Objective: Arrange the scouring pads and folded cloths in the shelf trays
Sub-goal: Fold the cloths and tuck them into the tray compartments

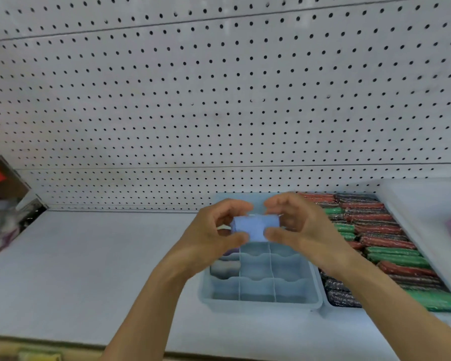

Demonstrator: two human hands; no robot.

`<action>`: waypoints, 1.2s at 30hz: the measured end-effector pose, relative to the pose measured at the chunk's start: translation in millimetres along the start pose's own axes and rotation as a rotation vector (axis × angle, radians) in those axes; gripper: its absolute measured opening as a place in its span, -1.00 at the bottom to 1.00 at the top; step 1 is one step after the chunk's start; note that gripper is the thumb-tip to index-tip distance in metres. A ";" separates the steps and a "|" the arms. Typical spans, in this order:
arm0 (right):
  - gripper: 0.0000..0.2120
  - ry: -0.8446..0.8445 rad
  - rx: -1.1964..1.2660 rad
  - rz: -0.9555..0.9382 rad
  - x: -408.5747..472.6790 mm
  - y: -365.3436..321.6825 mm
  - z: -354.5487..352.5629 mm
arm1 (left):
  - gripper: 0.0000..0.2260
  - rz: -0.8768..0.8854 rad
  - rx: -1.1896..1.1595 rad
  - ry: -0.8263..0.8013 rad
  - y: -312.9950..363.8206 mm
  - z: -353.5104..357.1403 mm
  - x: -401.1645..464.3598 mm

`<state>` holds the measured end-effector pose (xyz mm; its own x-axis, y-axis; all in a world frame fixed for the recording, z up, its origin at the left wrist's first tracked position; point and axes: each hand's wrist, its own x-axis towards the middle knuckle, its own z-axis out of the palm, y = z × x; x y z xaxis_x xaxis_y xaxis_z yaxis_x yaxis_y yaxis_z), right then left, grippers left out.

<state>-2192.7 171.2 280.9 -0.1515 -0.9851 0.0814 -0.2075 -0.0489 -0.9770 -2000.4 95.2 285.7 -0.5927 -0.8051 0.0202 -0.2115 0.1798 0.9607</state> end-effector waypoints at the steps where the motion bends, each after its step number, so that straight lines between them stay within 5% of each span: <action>1: -0.65 -0.033 -0.058 0.017 1.8 4.6 8.5 | -0.60 0.009 0.084 -0.008 -7.3 -4.3 -0.9; 6: -0.72 -0.204 -0.390 0.047 8.9 45.3 52.9 | -0.58 0.036 0.441 -0.054 -47.4 -15.3 -14.5; 13: -0.74 -0.292 -0.657 0.097 4.9 71.0 83.0 | -0.52 0.064 0.555 -0.073 -92.3 -18.3 -36.6; 22: -0.82 -0.412 -1.238 -0.145 11.8 58.1 101.7 | -0.40 -0.004 0.466 -0.087 -111.6 -33.2 -49.1; 31: -0.88 -0.535 -1.409 -0.232 24.2 54.0 124.1 | -0.45 -0.106 0.351 -0.116 -110.7 -32.7 -52.1; 36: -0.82 -0.569 -1.245 -0.150 21.9 55.2 105.0 | -0.45 -0.122 0.314 -0.108 -112.2 -30.6 -55.8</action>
<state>-2106.0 129.7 208.0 0.2990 -0.9293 -0.2169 -0.9528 -0.2781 -0.1220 -1919.8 102.6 185.2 -0.6237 -0.7699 -0.1350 -0.5042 0.2644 0.8221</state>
